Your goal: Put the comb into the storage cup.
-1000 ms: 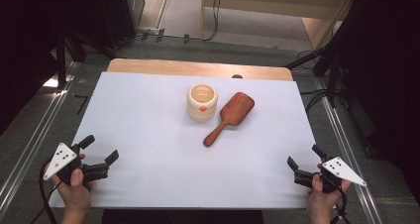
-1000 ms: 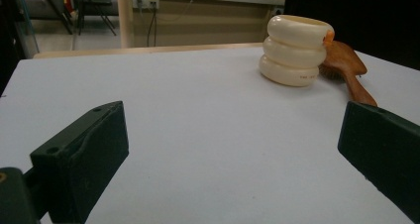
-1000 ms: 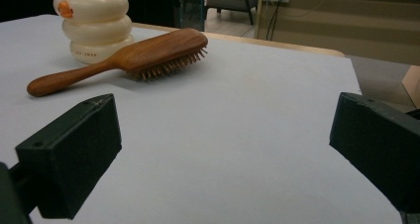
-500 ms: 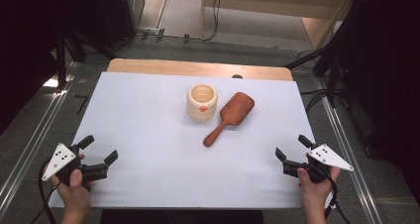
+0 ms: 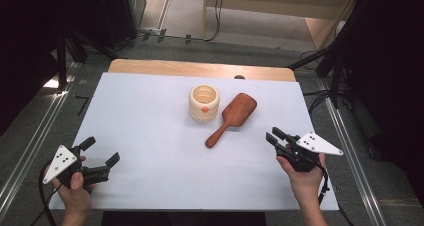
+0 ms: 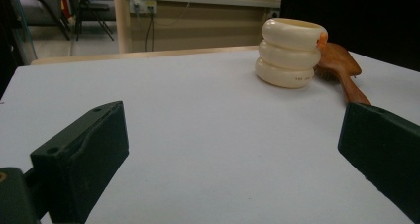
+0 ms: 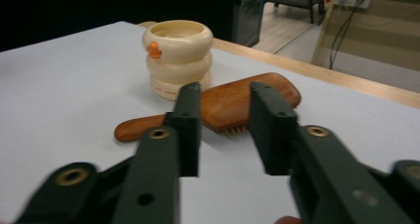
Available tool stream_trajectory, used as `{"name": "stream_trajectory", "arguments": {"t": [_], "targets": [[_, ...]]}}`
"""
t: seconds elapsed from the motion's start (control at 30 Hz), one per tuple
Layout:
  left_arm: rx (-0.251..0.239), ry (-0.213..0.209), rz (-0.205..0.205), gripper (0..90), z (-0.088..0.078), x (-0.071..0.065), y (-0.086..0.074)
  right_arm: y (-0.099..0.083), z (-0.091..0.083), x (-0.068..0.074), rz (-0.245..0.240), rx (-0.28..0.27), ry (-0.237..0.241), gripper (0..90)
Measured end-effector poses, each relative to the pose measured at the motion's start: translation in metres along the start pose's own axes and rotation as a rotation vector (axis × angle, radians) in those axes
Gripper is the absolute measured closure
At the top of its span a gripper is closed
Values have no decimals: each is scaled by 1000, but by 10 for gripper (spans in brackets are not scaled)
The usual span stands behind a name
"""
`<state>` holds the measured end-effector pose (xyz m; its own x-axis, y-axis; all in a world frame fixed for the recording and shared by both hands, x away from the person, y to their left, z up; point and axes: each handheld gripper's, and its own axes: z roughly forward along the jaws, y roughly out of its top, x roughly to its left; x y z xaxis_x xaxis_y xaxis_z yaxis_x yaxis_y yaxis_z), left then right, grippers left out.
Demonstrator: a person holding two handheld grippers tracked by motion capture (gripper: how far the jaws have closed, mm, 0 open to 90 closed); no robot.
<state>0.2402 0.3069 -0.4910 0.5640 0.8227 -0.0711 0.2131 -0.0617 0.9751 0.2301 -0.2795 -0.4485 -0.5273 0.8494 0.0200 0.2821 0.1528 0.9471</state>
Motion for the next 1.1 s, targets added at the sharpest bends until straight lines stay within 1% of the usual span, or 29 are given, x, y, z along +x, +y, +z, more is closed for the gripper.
{"name": "stream_trajectory", "arguments": {"t": [0.03,0.1,0.13,0.2,0.23,0.27,0.3,0.37,0.4,0.43,0.5,0.53,0.57,0.7,0.73,0.77,0.8,0.97,1.03,1.1], "targets": [[0,0,-2,0,0,0,0,5,7,4,-23,21,21,817],[-1,0,-3,0,0,0,0,10,13,7,-29,29,48,876],[-1,0,-3,0,0,0,0,10,13,7,-29,29,48,876],[0,-1,-3,0,0,0,0,16,24,9,-35,34,97,877],[0,-1,-3,0,0,0,0,19,28,11,-43,41,105,877],[1,-2,-3,0,0,0,0,19,28,11,-43,41,105,877],[0,-2,-3,0,0,0,0,23,37,16,-72,60,115,878],[0,-2,-3,0,0,0,0,28,46,21,-94,78,118,877],[1,-2,-3,0,0,0,0,28,46,21,-94,78,118,877],[1,-3,-3,0,0,1,0,32,55,25,-107,95,120,878],[1,-3,-2,0,0,0,0,38,63,27,-111,112,128,878],[2,-3,-1,0,0,0,0,38,63,27,-111,112,128,878],[1,-5,0,0,0,1,0,40,67,28,-115,115,132,878],[2,-7,1,0,0,1,0,48,81,33,-138,138,145,878],[2,-7,0,0,0,1,0,51,89,36,-139,154,153,878],[2,-8,0,0,1,1,0,51,92,37,-144,156,158,878],[4,-9,1,0,1,0,0,52,96,39,-142,170,166,878],[5,-11,5,0,1,0,0,53,120,53,-190,232,171,878],[3,-14,3,0,1,0,0,52,129,59,-214,261,180,879],[3,-15,3,0,1,0,0,50,138,65,-223,285,194,879]]}}
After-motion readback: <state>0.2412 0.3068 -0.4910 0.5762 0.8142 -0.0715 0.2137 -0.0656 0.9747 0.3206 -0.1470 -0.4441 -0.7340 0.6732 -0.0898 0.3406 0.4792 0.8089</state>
